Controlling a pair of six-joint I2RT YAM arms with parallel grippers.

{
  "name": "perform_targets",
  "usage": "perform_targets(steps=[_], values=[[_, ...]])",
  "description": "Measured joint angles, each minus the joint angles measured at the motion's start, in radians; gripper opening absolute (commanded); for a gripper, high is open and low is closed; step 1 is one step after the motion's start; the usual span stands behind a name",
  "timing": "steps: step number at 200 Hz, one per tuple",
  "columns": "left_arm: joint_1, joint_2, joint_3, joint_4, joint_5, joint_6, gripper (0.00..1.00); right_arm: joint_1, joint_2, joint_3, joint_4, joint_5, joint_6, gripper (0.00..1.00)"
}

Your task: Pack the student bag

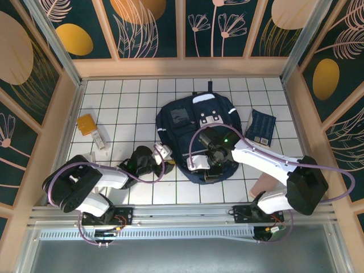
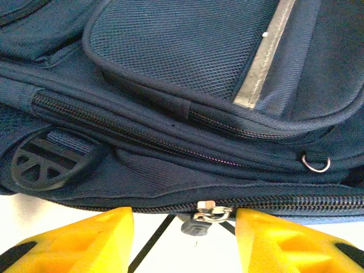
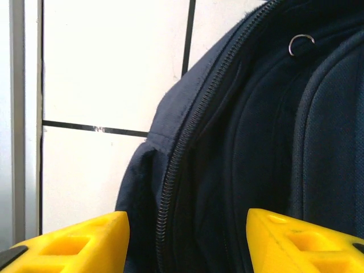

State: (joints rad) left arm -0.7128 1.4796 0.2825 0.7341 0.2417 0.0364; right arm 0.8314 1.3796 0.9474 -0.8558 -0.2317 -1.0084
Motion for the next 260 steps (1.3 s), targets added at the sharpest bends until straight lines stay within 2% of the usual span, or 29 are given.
perform_targets(steps=[22,37,55,67,107,140,179,235,260], values=[[0.000,0.009,0.006,-0.006,0.016,0.016,0.48,0.013,0.024,-0.001,-0.006,-0.018,0.001,0.56],[0.000,0.011,0.008,-0.006,0.021,0.024,0.49,0.019,0.035,-0.011,0.006,-0.025,0.002,0.52],[0.000,0.009,0.005,-0.005,0.024,0.028,0.49,0.019,0.040,-0.028,0.029,-0.020,0.002,0.24],[0.000,0.000,-0.002,-0.005,0.030,0.031,0.49,0.019,0.044,-0.029,0.041,-0.011,0.010,0.00],[0.000,-0.035,-0.053,0.039,0.043,0.035,0.50,0.019,0.039,0.000,0.044,-0.002,-0.027,0.00],[0.000,-0.034,-0.082,0.079,0.065,0.046,0.51,0.020,-0.037,0.030,0.037,0.008,-0.097,0.00],[0.000,0.029,-0.058,0.137,0.072,0.058,0.48,0.035,-0.109,0.069,0.034,0.033,-0.176,0.00],[0.000,0.054,-0.051,0.217,0.003,0.056,0.49,0.042,-0.124,0.068,0.006,0.063,-0.217,0.00],[0.000,0.055,-0.050,0.244,0.010,0.058,0.43,0.044,-0.145,0.068,0.002,0.069,-0.224,0.00]])
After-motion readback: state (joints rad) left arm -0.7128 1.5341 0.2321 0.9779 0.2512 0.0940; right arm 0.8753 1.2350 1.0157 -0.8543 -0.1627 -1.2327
